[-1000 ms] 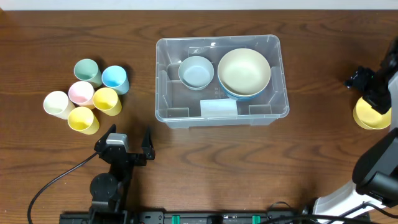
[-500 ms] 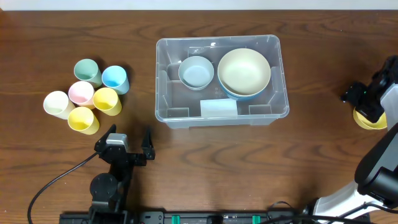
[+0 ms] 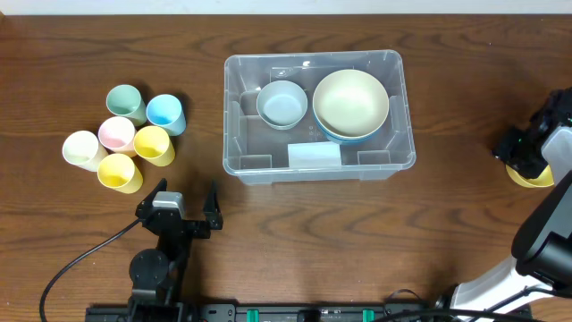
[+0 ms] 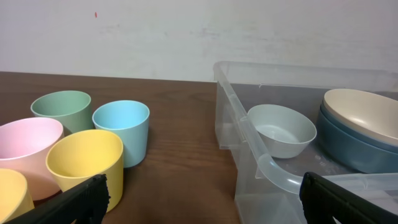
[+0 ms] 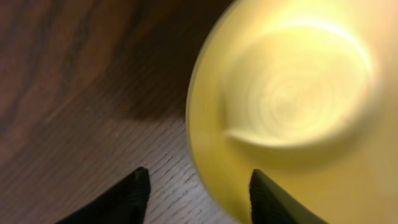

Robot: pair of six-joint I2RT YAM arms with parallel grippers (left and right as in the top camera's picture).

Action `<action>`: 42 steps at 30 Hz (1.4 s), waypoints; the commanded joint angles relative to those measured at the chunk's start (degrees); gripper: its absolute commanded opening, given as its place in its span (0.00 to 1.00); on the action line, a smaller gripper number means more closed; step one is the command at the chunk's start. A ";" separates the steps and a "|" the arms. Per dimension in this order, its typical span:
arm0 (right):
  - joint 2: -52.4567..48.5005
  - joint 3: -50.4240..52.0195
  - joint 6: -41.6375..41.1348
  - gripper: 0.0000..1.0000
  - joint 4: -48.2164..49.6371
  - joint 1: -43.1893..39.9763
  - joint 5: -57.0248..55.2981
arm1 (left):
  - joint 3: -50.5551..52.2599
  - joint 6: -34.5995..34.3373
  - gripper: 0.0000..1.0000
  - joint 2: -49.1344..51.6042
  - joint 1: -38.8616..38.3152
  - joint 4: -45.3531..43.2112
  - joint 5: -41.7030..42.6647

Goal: Pack container
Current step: 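Release the bowl and move the right gripper to the yellow cup, then carry the yellow cup into the bin and drop it into the bowl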

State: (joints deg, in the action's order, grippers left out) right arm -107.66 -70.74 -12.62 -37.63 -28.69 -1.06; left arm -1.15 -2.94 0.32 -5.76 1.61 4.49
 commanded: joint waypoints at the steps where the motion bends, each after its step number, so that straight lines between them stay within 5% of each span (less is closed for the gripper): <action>1: -1.81 0.44 0.74 0.39 0.44 -0.28 -0.39 | 0.92 0.35 0.98 -0.09 0.17 2.03 0.92; 4: -2.23 0.44 0.70 0.03 0.59 -0.20 -0.39 | 0.92 0.35 0.98 -0.09 0.17 2.03 0.92; 5: -2.25 0.44 0.70 0.01 0.59 -0.15 -0.37 | 0.92 0.35 0.98 -0.09 0.17 2.03 0.92; 12: -2.23 0.37 -2.56 0.01 -1.20 2.25 1.09 | 0.92 0.35 0.98 -0.09 0.17 2.03 0.92; 19: -1.95 -5.97 -0.76 0.01 -7.02 13.25 2.62 | 0.92 0.35 0.98 -0.09 0.17 2.03 0.90; 32: 1.27 -52.81 2.80 0.01 -33.07 37.27 -3.10 | 0.92 0.35 0.98 -0.09 0.17 2.03 0.90; 42: -1.11 -56.26 10.43 0.01 -21.97 63.67 -5.62 | 0.92 0.35 0.98 -0.09 0.17 2.03 0.92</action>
State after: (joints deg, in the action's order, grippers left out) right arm -106.67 -127.70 -5.52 -60.95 29.56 -4.10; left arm -1.15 -2.92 0.32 -5.78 1.61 4.49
